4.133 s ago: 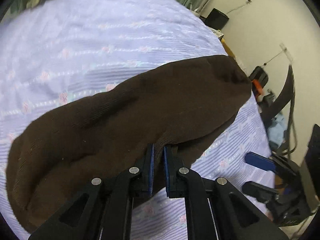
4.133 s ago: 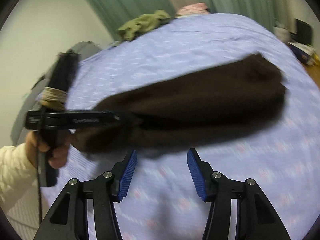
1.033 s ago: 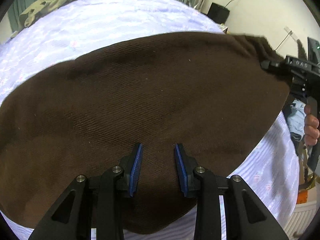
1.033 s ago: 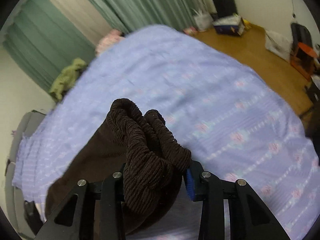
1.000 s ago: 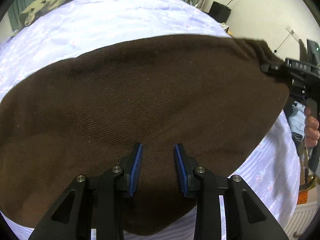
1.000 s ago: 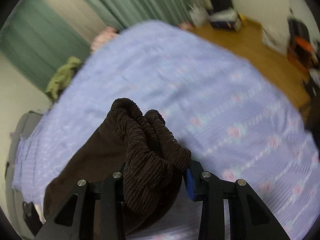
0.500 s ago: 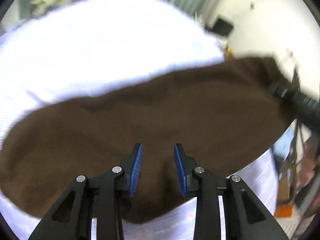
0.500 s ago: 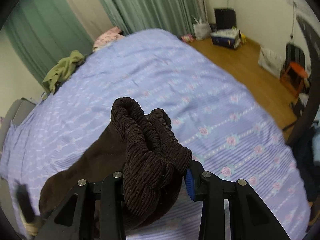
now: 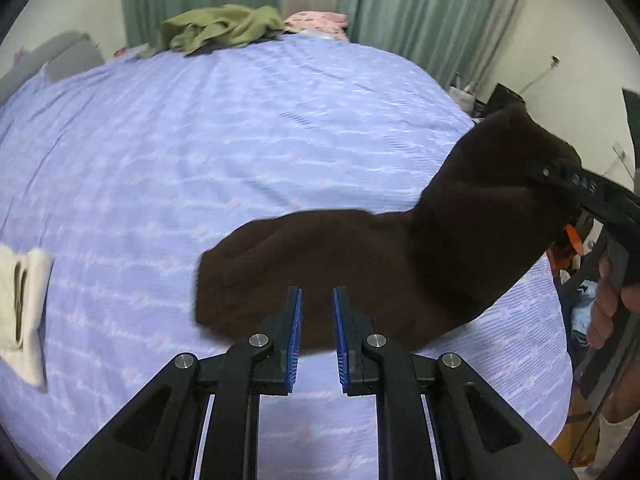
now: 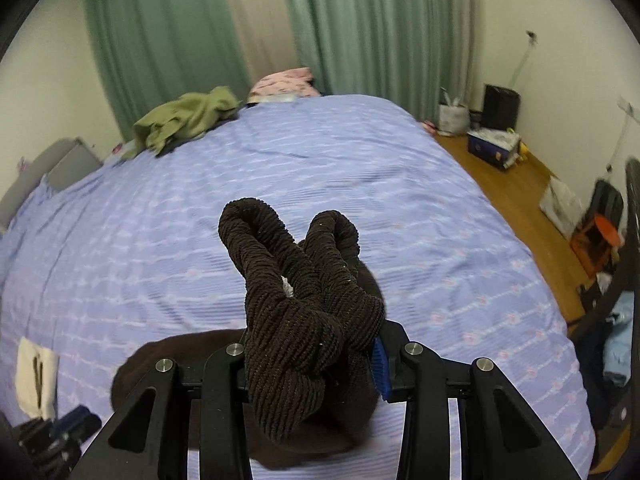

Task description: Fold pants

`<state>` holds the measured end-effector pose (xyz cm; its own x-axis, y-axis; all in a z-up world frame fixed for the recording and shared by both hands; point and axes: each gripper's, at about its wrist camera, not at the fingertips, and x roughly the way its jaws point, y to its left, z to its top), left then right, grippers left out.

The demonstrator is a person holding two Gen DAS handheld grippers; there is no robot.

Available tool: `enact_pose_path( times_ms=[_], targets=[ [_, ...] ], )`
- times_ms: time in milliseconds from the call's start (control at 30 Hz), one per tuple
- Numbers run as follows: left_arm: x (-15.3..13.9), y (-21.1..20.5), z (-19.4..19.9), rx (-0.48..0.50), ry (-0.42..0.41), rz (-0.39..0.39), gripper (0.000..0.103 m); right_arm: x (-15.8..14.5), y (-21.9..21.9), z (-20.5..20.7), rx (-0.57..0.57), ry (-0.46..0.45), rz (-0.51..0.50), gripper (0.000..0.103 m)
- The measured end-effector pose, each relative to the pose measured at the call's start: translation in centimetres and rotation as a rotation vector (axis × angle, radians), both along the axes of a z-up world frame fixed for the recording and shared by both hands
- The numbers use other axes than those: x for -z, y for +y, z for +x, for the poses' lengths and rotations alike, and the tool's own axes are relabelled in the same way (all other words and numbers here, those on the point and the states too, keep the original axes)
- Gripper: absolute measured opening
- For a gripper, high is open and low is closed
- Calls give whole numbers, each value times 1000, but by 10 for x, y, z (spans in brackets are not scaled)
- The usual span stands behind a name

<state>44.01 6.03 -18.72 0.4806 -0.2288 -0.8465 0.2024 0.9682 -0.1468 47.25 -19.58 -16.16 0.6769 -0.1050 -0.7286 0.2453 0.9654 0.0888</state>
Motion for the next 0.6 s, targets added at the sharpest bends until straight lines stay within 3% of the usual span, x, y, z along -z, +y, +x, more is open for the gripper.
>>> enact_pose_path(
  times_ms=[300,600],
  targets=[
    [21,89,-15,-68,12,-22,17,33,140,26,-140,93,-185,39],
    [47,149,-35,-127,51,-5,17,92,245,30,-280,205,-265,41]
  ],
)
